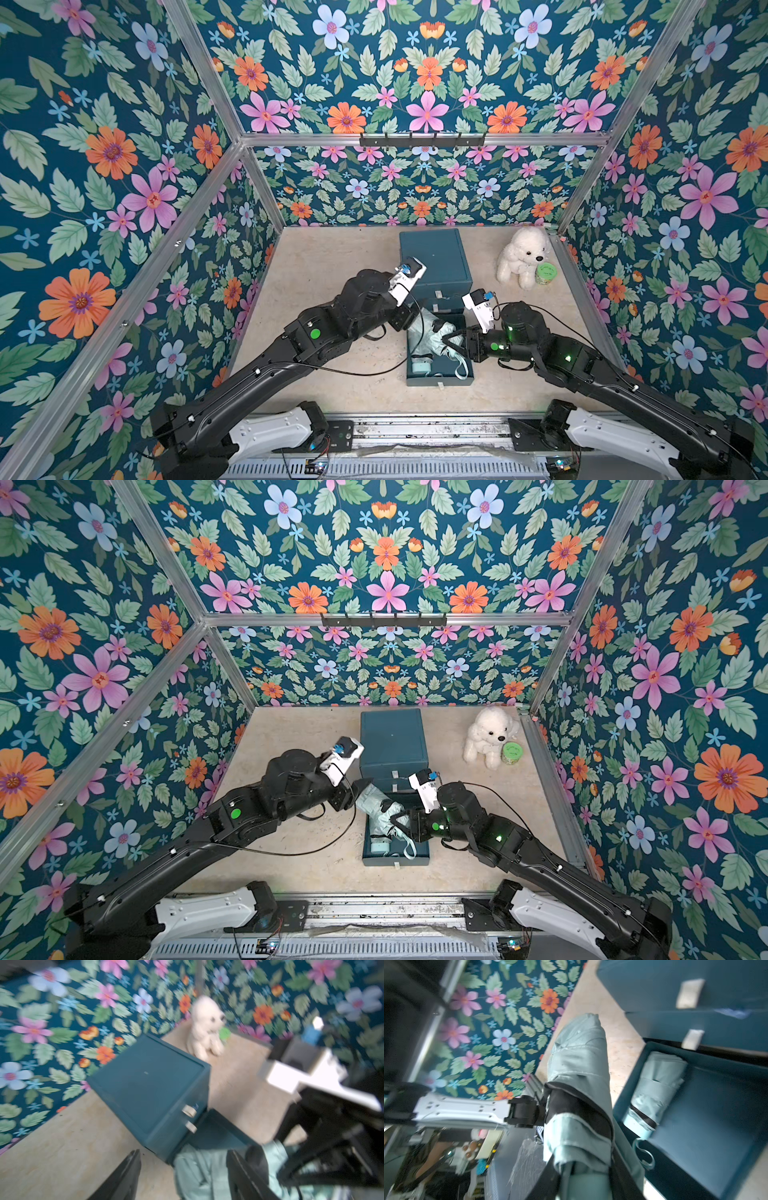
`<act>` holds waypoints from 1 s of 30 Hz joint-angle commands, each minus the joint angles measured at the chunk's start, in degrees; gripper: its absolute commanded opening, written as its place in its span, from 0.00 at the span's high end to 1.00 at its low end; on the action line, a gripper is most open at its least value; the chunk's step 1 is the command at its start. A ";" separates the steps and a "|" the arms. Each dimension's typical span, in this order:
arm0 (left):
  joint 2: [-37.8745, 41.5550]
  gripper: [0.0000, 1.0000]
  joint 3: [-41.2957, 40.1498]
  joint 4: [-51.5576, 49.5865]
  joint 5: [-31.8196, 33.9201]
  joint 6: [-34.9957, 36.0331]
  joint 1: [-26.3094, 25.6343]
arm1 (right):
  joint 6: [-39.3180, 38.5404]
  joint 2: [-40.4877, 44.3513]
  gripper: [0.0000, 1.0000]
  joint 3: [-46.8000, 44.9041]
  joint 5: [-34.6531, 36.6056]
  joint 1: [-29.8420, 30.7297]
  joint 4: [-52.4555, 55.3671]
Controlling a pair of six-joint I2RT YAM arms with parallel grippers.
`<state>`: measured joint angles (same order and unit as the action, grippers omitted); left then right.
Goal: Place the umbrella in the drawer by color
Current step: Pick up the umbrella from the center of the board, then place the umbrella in the drawer.
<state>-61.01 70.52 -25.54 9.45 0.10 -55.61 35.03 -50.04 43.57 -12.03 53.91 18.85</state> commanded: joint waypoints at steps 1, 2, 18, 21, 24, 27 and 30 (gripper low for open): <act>-1.19 0.23 1.74 8.43 15.39 -10.14 1.38 | 9.99 1.57 1.00 -1.50 18.62 3.38 5.29; -2.25 0.21 2.78 7.07 16.59 -11.84 2.23 | 12.62 2.38 1.00 -2.30 21.55 4.95 5.82; -16.67 0.19 7.49 3.09 -9.09 -21.49 17.96 | 36.75 -5.33 1.00 -4.39 41.88 18.70 5.40; -18.65 0.18 7.02 3.55 -7.63 -20.86 18.02 | 38.12 -6.57 1.00 -4.87 42.96 18.87 4.25; -20.72 0.18 6.66 3.86 -5.86 -20.26 18.20 | 38.62 -7.73 1.00 -5.37 43.62 18.94 3.27; -22.81 0.18 6.28 4.56 -6.92 -19.62 18.26 | 38.96 -8.70 1.00 -6.40 43.83 18.95 1.63; -24.57 0.19 6.57 4.30 -7.22 -18.59 18.31 | 39.29 -9.84 1.00 -7.54 43.89 18.89 -0.32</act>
<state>-84.82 76.93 -22.35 2.72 -20.25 -37.45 73.60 -59.24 36.53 29.19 72.77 22.57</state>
